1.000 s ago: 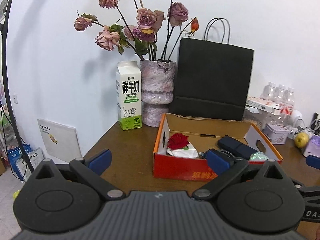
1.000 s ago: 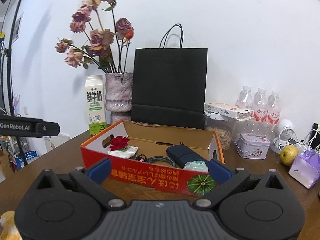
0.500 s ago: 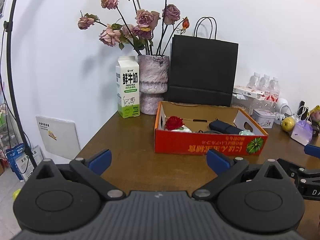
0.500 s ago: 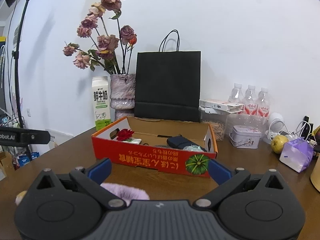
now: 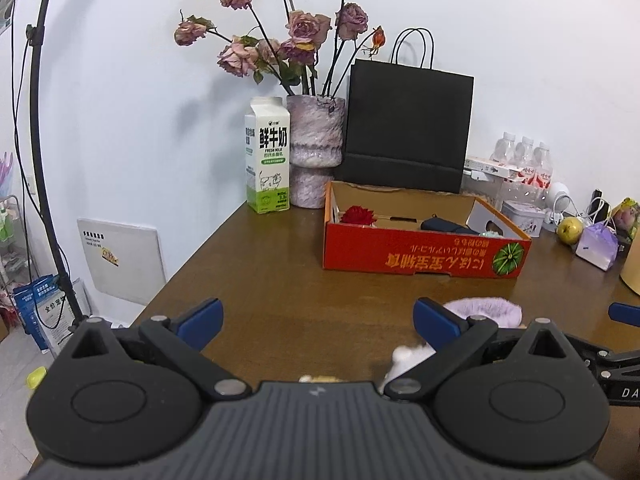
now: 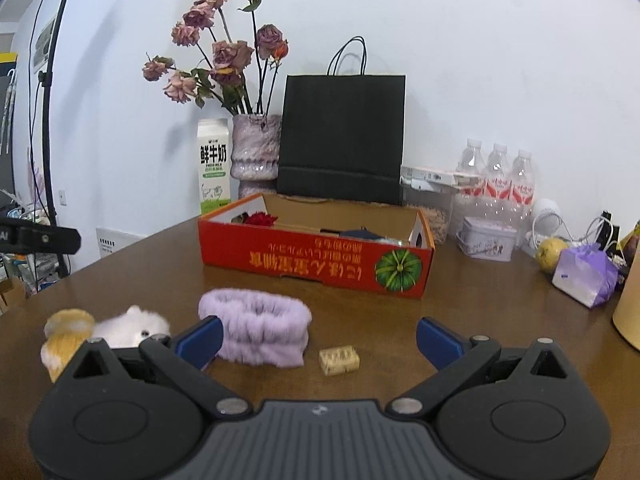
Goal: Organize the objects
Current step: 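Move the left gripper to the plush sheep and grasp it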
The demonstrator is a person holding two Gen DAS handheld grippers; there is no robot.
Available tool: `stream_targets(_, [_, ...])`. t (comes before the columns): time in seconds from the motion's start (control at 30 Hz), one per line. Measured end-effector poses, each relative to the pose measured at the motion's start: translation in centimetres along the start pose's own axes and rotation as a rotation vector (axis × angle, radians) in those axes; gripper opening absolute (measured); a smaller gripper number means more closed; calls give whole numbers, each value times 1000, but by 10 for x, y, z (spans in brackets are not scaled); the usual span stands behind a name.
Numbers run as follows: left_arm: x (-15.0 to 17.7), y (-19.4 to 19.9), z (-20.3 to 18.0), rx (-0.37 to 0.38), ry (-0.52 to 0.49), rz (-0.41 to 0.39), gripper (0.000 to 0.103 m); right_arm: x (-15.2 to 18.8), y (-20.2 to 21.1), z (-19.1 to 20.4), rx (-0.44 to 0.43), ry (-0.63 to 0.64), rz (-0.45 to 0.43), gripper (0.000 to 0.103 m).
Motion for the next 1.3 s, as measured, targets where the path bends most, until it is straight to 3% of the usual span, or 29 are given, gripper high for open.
stream_targets(0.2, [23, 4, 4, 56, -55, 37, 103, 21, 3, -2, 10, -31, 32, 103])
stream_targets(0.53, [55, 6, -7, 221, -145, 98, 103, 37, 2, -1, 29, -59, 66, 103])
stream_targets(0.67, [62, -7, -11, 235, -186, 124, 103, 37, 1, 1, 36, -63, 69, 103])
stream_targets(0.87, [72, -30, -7, 265, -178, 207, 103, 39, -3, 1, 45, -64, 98, 103])
stream_targets(1.3, [77, -52, 1, 295, -70, 278, 103, 42, -11, 3, 34, -70, 140, 103])
Point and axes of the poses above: each gripper's, at about its wrist camera, not at the fingertips, and y roughly against the way its jaws point, z to its left, x to its underside, the point moved 8 cm from there along -y, roughly the way its jaws point, and after that the axes turned 10 degrees about y, right-handed, at the moved point
